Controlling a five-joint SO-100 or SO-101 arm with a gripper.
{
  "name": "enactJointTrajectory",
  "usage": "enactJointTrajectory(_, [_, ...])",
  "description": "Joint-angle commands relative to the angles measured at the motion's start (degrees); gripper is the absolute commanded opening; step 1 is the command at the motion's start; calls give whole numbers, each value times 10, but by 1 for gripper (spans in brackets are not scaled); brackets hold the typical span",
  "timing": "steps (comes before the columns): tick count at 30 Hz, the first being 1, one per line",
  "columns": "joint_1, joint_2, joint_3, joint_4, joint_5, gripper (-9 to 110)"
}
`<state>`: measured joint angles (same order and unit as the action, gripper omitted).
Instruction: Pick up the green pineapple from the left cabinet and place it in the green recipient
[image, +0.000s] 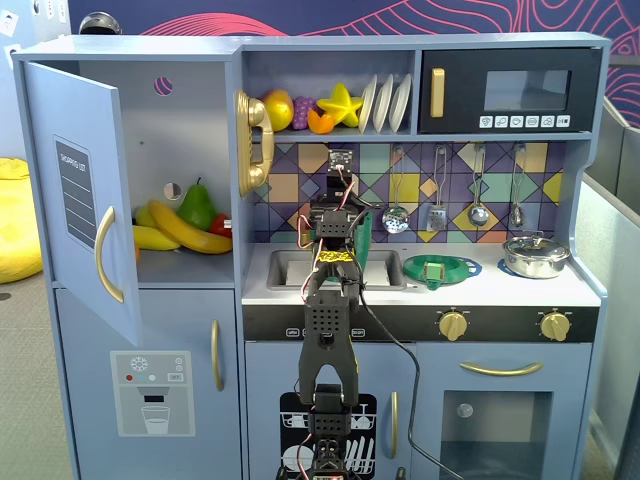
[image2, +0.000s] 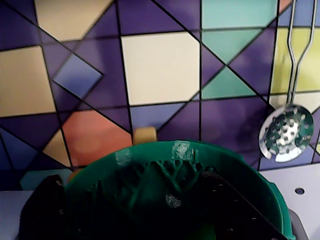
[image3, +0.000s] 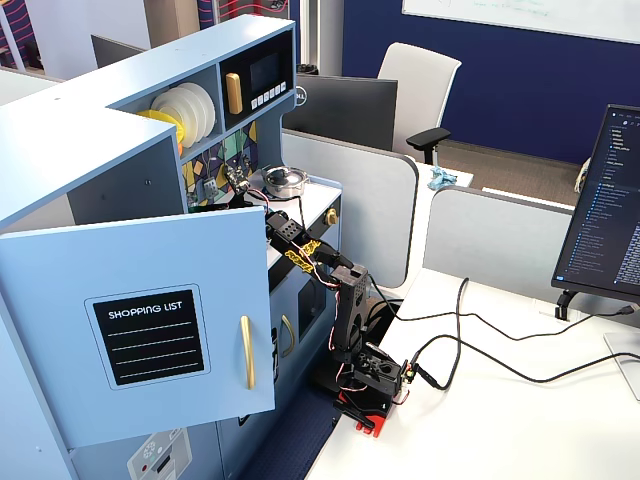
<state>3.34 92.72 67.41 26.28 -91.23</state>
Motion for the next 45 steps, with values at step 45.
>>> enactJointTrajectory(45, [-11, 894, 1042, 519, 79, 0])
